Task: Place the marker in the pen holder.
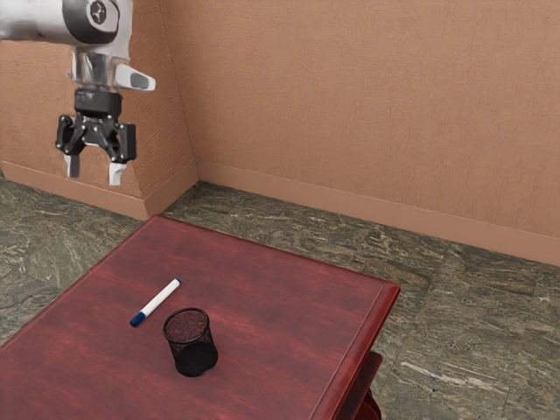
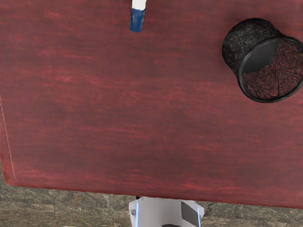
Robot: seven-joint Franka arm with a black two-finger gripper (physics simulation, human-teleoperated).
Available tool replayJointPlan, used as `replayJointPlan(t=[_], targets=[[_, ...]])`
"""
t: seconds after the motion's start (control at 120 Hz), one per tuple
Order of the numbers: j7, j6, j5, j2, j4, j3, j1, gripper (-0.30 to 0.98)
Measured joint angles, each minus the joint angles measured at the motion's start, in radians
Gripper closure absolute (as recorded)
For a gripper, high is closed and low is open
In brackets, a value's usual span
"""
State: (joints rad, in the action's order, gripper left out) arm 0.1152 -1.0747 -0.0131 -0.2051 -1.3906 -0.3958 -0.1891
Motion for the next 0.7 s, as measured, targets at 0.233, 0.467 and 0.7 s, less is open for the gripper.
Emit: replayJointPlan(t=[0.233,0.467,0.7], targets=[[0.085,-0.381,-0.008,-0.013,-0.030,-0.003,-0.003,0.02],[0.125,-0.459,-0.037,-0.132,-0.071,0.003,-0.017,0.02],[0.151,-0.670,-0.045,-0.051,-0.463,0.063,0.024,0.02]])
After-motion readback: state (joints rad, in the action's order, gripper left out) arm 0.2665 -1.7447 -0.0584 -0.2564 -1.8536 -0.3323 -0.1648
